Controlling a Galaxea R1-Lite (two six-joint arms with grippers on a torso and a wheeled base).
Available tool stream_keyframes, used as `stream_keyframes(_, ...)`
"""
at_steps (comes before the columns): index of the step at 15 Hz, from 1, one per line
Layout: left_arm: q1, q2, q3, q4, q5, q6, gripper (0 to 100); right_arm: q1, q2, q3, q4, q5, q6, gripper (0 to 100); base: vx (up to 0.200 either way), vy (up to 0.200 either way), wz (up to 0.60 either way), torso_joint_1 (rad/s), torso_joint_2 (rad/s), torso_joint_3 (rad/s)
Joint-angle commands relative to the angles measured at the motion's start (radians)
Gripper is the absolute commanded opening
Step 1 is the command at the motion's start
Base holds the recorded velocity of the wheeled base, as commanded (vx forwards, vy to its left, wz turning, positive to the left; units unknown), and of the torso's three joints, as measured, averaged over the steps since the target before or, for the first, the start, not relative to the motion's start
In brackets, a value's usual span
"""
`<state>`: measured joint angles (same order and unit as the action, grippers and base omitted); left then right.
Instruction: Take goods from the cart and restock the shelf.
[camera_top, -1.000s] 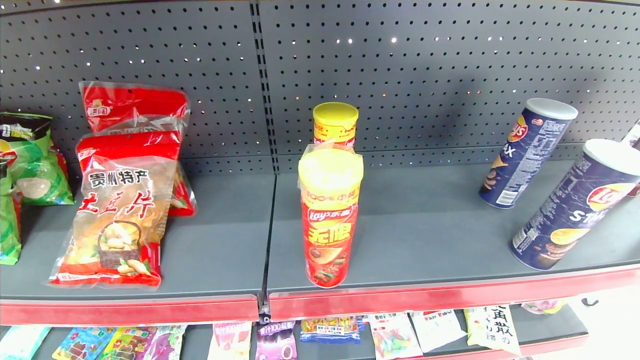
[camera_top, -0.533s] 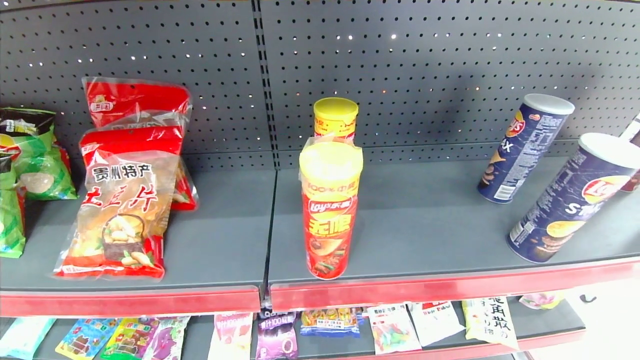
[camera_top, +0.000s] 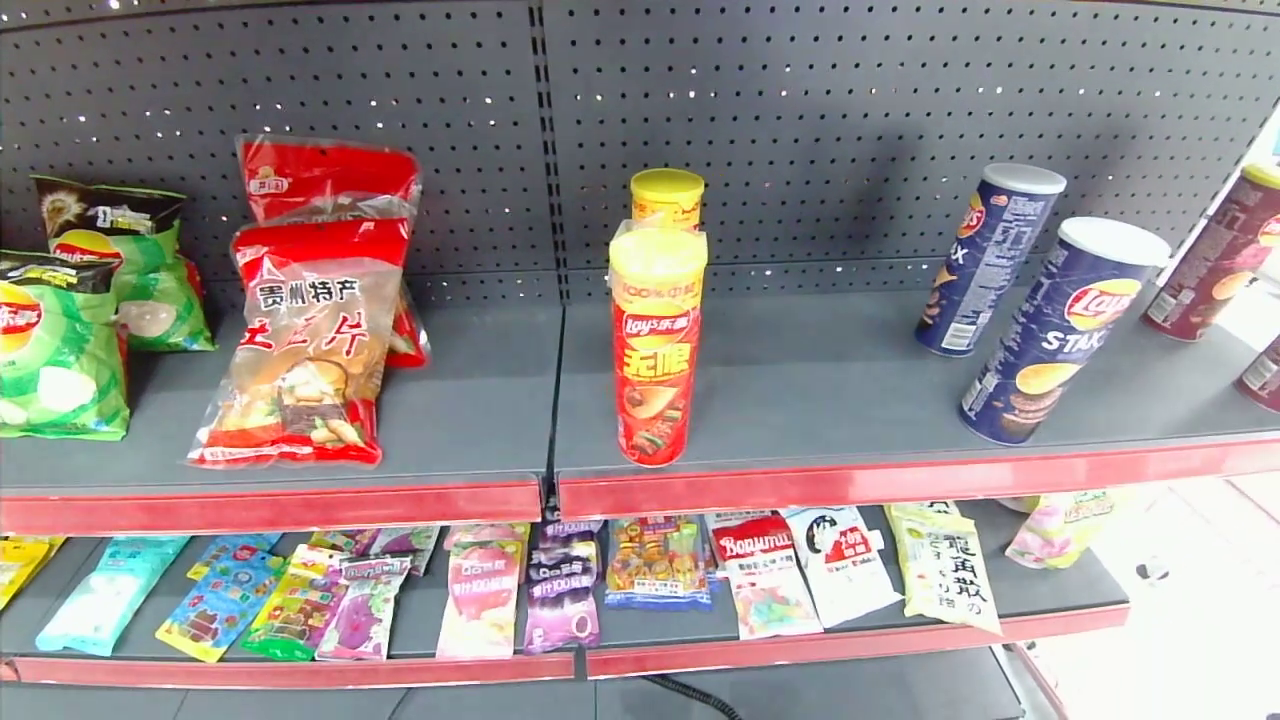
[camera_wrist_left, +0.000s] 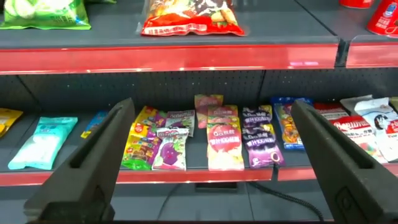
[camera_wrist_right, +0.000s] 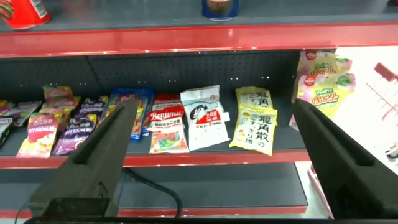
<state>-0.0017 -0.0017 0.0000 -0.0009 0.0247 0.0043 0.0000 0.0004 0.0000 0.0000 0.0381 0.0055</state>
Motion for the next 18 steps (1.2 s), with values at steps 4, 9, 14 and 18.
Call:
stream_keyframes(4, 0.0, 0.002, 0.0, -0.001, 0.0, 0.0, 100, 0.0, 0.0, 0.0, 0.0, 0.0, -0.001, 100, 0.0, -0.15, 0.0, 0.001, 0.0, 0.002)
stream_keyframes(9, 0.0, 0.002, 0.0, 0.001, 0.0, 0.0, 100, 0.0, 0.0, 0.0, 0.0, 0.0, -0.001, 100, 0.0, -0.2, 0.0, 0.01, 0.0, 0.002)
stream_keyframes(14, 0.0, 0.002, 0.0, 0.001, 0.0, 0.0, 100, 0.0, 0.0, 0.0, 0.0, 0.0, 0.001, 100, 0.0, -0.2, 0.0, 0.003, 0.0, 0.003)
stream_keyframes(18, 0.0, 0.002, 0.0, 0.001, 0.0, 0.0, 100, 0.0, 0.0, 0.0, 0.0, 0.0, 0.001, 100, 0.0, -0.2, 0.0, 0.002, 0.01, 0.004)
